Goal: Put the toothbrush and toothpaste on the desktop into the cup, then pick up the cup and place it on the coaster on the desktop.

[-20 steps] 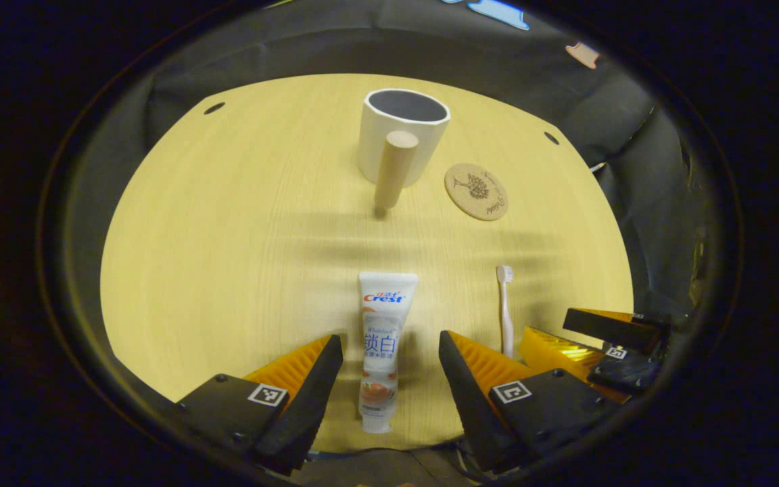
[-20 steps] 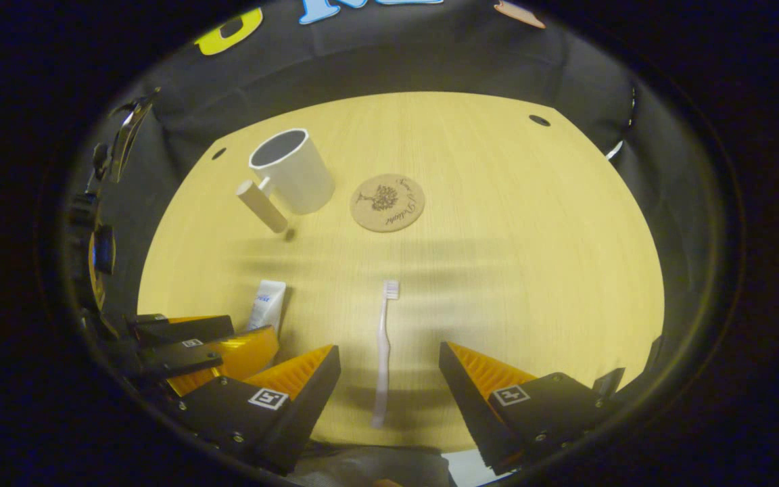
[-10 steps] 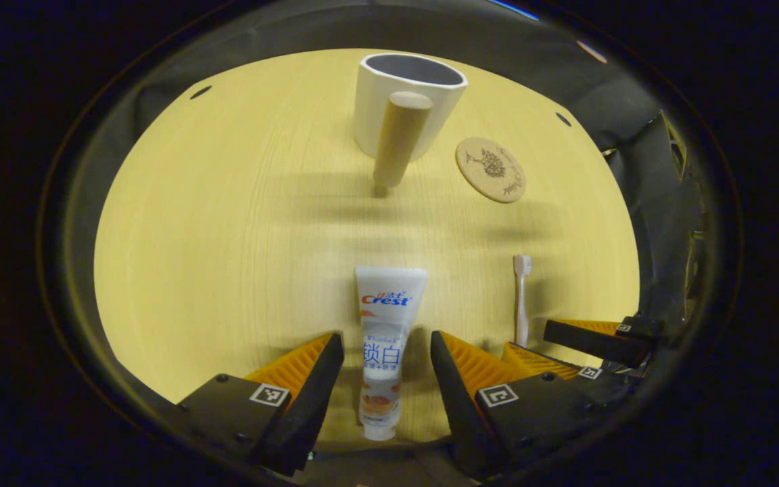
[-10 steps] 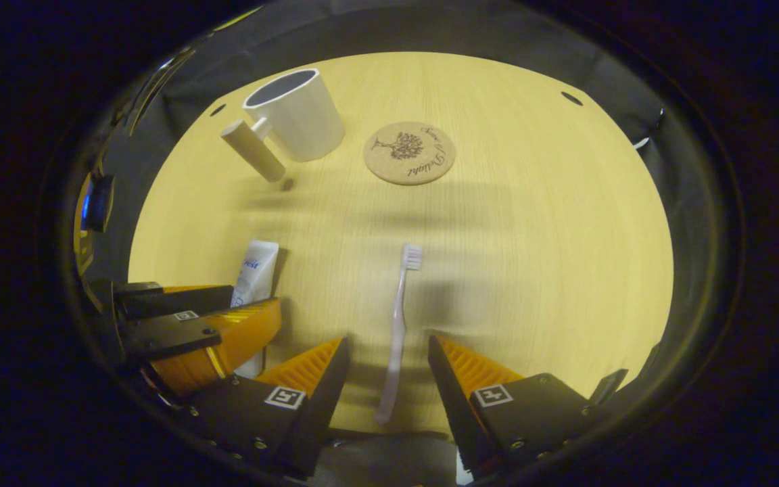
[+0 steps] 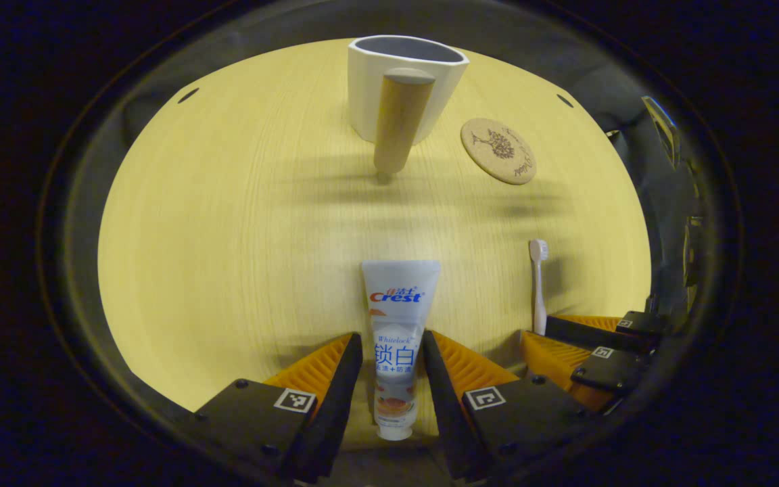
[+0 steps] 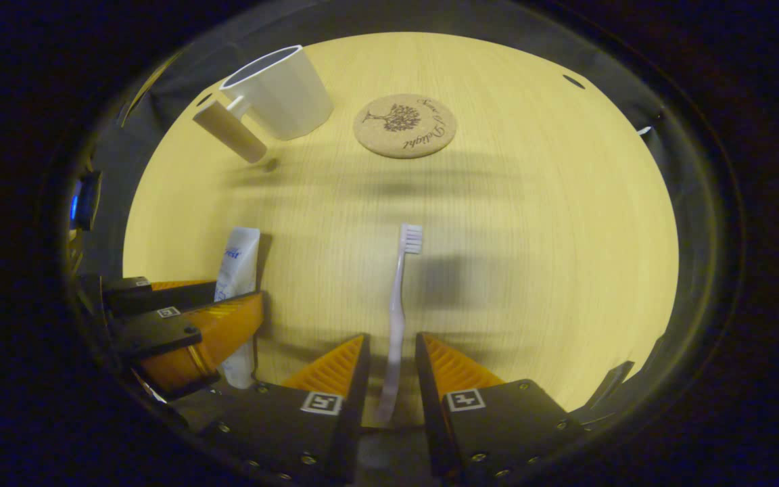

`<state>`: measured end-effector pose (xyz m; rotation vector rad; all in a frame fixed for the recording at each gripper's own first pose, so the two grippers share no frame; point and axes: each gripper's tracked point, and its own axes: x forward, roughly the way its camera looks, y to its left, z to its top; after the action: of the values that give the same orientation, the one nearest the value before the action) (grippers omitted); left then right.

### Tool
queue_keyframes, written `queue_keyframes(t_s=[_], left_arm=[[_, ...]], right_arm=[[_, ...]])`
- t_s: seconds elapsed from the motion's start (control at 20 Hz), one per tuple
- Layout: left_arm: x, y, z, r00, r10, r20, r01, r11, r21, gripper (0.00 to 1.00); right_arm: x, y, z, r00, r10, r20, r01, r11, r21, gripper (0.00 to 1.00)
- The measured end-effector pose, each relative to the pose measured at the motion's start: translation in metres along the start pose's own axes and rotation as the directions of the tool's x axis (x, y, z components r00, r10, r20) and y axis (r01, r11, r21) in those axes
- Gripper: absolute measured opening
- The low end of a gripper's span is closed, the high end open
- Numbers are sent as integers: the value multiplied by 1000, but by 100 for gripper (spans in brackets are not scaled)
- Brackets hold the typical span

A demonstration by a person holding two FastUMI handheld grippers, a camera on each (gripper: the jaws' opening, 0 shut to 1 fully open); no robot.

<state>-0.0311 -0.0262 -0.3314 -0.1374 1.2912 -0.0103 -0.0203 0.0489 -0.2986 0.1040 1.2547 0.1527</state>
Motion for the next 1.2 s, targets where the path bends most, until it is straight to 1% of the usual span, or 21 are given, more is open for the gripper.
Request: queue_keyframes(t_s=[0.05, 0.15, 0.2, 0.3, 0.4, 0.45, 0.5, 0.55, 0.6, 0.7, 0.75, 0.8, 0.85, 0.9, 0.95, 1.1, 1.2], left_arm=[[2, 2, -1, 1000, 13, -5, -13, 1000, 2, 62], [0, 4, -1, 1000, 20, -8, -20, 1000, 4, 51], [0, 4, -1, 1000, 17, -7, -17, 1000, 6, 48], [2, 6, -3, 1000, 23, -21, -23, 1000, 5, 48], [3, 9, -6, 998, 44, -42, -45, 999, -15, 47], [2, 9, -6, 998, 46, -43, -46, 999, -10, 43], [1, 9, -7, 998, 42, -46, -42, 999, -4, 40], [1, 6, -4, 999, 36, -35, -36, 999, -7, 43], [0, 6, -6, 999, 36, -41, -36, 999, 2, 37], [2, 7, -6, 999, 32, -27, -32, 999, 16, 37], [0, 7, -7, 999, 29, -25, -28, 999, 21, 33], [0, 7, -7, 1000, 20, -18, -20, 999, 29, 33], [0, 7, -6, 1000, 14, -11, -14, 1000, 25, 33], [1, 8, -3, 1000, 11, 6, -11, 1000, 6, 34], [0, 8, -4, 1000, 2, 7, -2, 1000, 6, 24], [-1, 9, -4, 1000, -15, 27, 16, 999, -29, 25], [-2, 11, -4, 999, -21, 33, 22, 998, -53, 24]], right_arm=[[0, -1, 0, 1000, -4, -1, 4, 1000, -3, 37], [0, -2, -2, 1000, -14, -8, 13, 1000, -15, 37], [1, -4, -5, 1000, -23, -12, 23, 999, -28, 37], [1, -6, -8, 999, -42, -16, 41, 997, -58, 36], [-1, -6, -4, 999, -54, -7, 53, 996, -73, 35], [-7, -4, -2, 999, -45, 13, 46, 999, -25, 21], [0, -4, -8, 999, -31, -18, 31, 999, -21, 8], [-2, -4, -4, 1000, -18, -5, 18, 1000, 2, 7], [2, -4, -5, 1000, -12, -11, 12, 1000, 5, 8], [0, -3, -5, 1000, -7, -2, 7, 1000, -2, 8], [3, -5, -1, 1000, -19, 14, 19, 1000, 0, 7], [1, -4, -3, 1000, -14, 14, 14, 1000, -9, 0], [0, -4, -3, 1000, -12, 20, 12, 1000, -16, 4], [1, -4, -2, 1000, -11, 24, 12, 1000, -14, 4], [1, -5, -1, 1000, -10, 25, 11, 1000, -18, 4], [1, -5, -2, 999, -14, 38, 15, 1000, -28, 4], [0, -4, -1, 999, -5, 50, 6, 1000, -19, 4]])
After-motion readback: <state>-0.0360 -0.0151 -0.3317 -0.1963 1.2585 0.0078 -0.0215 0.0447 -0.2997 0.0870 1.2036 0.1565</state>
